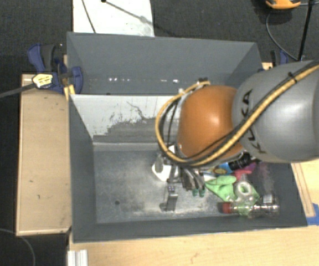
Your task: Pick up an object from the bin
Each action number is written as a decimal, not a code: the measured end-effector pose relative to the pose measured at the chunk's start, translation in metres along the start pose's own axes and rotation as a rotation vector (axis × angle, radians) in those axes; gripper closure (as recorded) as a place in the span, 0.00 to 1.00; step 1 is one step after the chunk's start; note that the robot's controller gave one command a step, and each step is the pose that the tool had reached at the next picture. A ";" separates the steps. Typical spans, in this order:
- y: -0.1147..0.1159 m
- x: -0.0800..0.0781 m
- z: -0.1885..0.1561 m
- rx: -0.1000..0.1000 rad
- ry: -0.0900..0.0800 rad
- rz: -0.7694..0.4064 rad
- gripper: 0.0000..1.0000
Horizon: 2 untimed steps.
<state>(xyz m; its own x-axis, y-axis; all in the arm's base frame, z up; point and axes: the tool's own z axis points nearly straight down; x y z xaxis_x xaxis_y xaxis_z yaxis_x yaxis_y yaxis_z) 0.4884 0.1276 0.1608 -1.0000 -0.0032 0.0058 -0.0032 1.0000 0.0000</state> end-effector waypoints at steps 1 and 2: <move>-0.001 -0.002 -0.004 -0.001 -0.008 0.006 0.00; -0.033 -0.080 0.078 -0.002 -0.016 -0.028 0.00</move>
Offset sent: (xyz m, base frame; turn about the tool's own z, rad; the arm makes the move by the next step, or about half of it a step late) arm 0.0831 -0.0361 -0.0908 -0.0308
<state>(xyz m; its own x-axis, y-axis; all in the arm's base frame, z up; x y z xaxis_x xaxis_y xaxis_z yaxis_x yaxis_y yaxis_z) 0.5678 0.0950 0.0823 -0.9994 -0.0316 -0.0104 -0.0316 0.9995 0.0016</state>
